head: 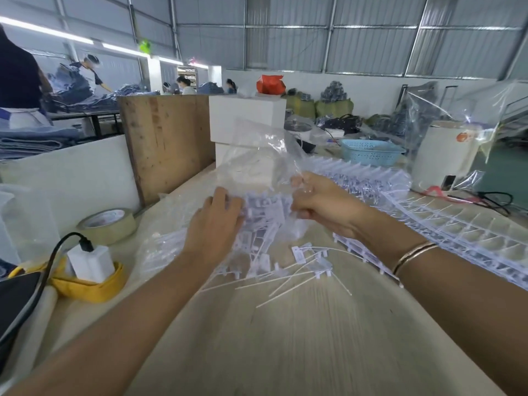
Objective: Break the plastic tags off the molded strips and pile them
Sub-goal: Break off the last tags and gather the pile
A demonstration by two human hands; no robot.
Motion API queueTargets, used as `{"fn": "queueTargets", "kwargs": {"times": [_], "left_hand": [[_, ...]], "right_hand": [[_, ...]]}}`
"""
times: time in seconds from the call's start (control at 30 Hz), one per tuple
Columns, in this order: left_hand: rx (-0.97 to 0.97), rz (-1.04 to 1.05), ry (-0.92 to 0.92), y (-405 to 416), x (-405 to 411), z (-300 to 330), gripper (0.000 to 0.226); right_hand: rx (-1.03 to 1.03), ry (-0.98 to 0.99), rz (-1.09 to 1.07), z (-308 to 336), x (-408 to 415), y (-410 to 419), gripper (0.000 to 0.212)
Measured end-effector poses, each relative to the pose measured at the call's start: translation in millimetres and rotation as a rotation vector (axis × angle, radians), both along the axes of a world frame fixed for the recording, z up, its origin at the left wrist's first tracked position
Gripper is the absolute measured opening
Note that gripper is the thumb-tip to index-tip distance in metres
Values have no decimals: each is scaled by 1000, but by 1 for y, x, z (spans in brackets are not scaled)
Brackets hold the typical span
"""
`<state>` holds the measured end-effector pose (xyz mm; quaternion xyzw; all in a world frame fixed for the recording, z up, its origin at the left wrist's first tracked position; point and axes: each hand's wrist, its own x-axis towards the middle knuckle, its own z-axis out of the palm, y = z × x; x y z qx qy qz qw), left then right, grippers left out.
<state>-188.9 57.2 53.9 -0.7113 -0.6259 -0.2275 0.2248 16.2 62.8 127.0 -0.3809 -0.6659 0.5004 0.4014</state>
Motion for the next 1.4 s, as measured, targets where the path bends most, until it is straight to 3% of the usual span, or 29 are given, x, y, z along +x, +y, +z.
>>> {"fn": "queueTargets", "kwargs": {"times": [0.1, 0.27, 0.33, 0.4, 0.47, 0.57, 0.67, 0.77, 0.83, 0.93, 1.03, 1.2, 1.3, 1.37, 1.4], "left_hand": [[-2, -2, -105, 12, 1, 14, 23], [-173, -252, -268, 2, -10, 17, 40], [-87, -237, -194, -12, -16, 17, 40], [124, -230, -84, -30, -19, 18, 35], [263, -384, 37, -51, -15, 15, 26], [44, -591, 188, -72, -4, -5, 17], [-180, -375, 104, -71, 4, -27, 16], [-210, -131, 111, -60, 11, -36, 30], [-237, -16, 133, -49, 15, -37, 32], [-276, 32, 149, -34, 20, -31, 22], [-225, -37, 168, -26, 19, -28, 17], [-160, -299, -119, -9, -7, 6, 28], [-130, -393, -512, 4, -10, 49, 19], [-215, -433, -677, 12, -7, 71, 20], [-341, -422, -663, 15, -6, 78, 23]], "right_hand": [[-113, 315, 116, 18, 12, -5, 39], [-269, 666, -11, 20, 29, -2, 42], [-301, 746, -33, 19, 34, 0, 41], [-309, 795, -34, 21, 34, -1, 39], [-299, 808, -27, 23, 32, -1, 38], [-288, 804, -43, 24, 27, -2, 36], [-285, 796, -60, 24, 27, -2, 44], [-285, 812, -70, 23, 30, -3, 55], [-300, 839, -69, 22, 31, -3, 52], [-311, 856, -69, 23, 33, -3, 34], [-304, 865, -104, 25, 37, -1, 31], [-253, 869, -189, 33, 45, 7, 35], [-198, 879, -212, 44, 53, 16, 36], [-140, 677, -255, 43, 56, 17, 28], [-131, 509, -278, 39, 56, 16, 28]]}}
